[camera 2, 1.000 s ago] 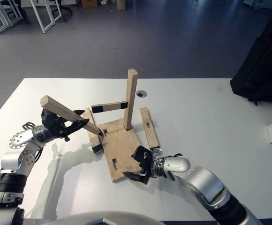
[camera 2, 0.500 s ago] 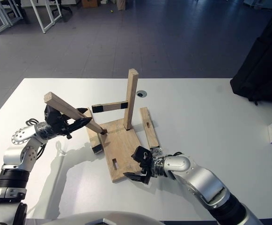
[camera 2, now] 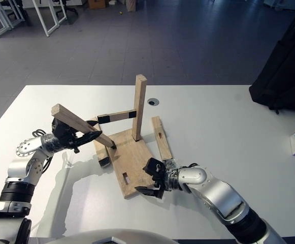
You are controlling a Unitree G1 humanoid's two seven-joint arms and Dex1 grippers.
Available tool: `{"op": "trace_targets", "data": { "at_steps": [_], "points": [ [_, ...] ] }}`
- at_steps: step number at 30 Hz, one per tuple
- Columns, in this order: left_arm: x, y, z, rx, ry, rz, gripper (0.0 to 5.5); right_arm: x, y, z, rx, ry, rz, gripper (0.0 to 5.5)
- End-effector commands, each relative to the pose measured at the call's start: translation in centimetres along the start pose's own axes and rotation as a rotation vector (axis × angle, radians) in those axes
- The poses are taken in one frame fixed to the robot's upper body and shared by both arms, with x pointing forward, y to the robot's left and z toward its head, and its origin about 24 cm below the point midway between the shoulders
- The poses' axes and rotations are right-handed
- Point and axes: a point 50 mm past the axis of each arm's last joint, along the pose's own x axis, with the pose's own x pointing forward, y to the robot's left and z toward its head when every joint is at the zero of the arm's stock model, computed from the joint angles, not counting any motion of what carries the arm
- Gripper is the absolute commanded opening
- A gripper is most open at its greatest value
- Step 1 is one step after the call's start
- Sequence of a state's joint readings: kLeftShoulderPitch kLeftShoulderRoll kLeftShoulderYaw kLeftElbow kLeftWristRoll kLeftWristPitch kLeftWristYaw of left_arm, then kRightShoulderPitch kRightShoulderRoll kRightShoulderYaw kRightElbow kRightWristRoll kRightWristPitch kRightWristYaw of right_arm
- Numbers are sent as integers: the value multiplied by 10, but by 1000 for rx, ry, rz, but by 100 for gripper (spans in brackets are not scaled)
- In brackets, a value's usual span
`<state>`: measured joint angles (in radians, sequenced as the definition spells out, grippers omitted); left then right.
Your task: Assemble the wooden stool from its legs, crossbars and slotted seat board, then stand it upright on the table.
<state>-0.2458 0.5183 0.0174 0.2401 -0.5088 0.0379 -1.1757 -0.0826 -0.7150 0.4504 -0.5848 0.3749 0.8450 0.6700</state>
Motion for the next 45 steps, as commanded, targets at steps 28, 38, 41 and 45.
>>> {"op": "trace_targets", "data": {
  "at_steps": [28,38,41,45],
  "points": [
    [7,15,-7,-169,276,-63,204,8,1,-14,25,54,-23,401],
    [1,33,-22,-196,420,37,204,11,0,-14,24,50,-25,401],
    [1,33,-31,-146,607,38,204,11,-1,-15,24,52,-25,401],
    [-6,29,-49,-117,764,43,204,8,-7,-5,33,11,-52,401]
  ]
}}
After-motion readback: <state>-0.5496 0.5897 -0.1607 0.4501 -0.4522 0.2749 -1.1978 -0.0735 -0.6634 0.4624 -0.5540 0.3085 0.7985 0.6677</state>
